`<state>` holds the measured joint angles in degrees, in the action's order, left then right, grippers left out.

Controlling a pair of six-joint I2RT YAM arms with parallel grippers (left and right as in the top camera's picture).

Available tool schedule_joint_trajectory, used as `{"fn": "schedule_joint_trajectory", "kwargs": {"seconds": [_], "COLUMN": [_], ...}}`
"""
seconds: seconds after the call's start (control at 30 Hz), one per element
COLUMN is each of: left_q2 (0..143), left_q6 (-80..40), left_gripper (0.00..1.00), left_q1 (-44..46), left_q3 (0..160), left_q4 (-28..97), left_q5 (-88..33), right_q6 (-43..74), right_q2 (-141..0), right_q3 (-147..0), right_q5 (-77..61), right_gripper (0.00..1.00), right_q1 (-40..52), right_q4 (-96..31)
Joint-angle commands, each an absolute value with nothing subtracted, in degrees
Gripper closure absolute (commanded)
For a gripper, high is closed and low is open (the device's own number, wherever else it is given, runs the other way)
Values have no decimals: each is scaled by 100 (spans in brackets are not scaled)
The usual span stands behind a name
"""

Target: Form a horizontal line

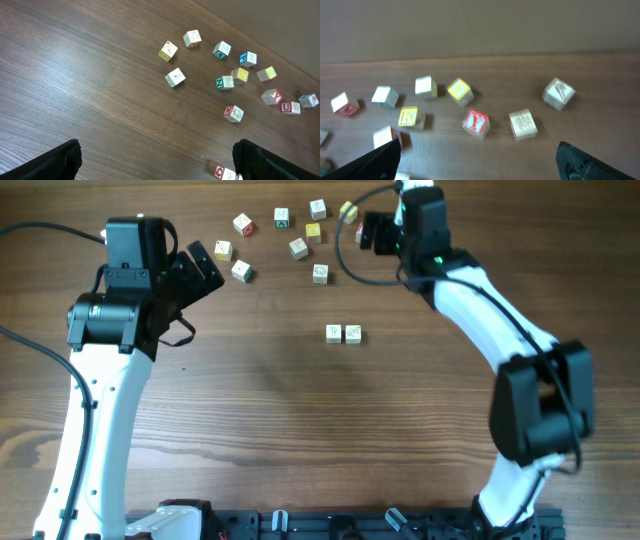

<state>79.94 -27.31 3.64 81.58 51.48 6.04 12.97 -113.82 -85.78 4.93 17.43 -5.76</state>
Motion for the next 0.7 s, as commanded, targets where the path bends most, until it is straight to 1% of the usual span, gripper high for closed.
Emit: {"fn": "schedule_joint_trajectory", "kwargs": {"seconds": [0.0,0.07,0.17,0.27,0.43,0.67], "left_q2": [7909,7909,7909,7909,7909,7909], "left_q6": [-2783,-2783,-2783,-2783,-2783,-2783], "left_gripper": [0,0,0,0,0,0], "left_q1": [331,331,331,331,331,331], "left_q3": [8171,8171,8171,8171,8171,8171], "left_q4": [5153,5153,5153,5153,5153,5153], "left_q5": [558,558,558,558,558,558], "right_q6": [1048,1048,1059,1063,1050,991], "right_q2": [-12383,-12822,-13327,-13559,-13688,-13821], "right_q3": [-9629,-10149,-10691,-10744,-10735,-10733], "right_q5": [672,930,923,923,875,-545], "right_gripper": [1,1,2,2,5,8], "right_q1": [1758,1721,1640,1525,1232,913], "right_q4": [-882,-1076,-1347,-1358,-1514,-1551]}}
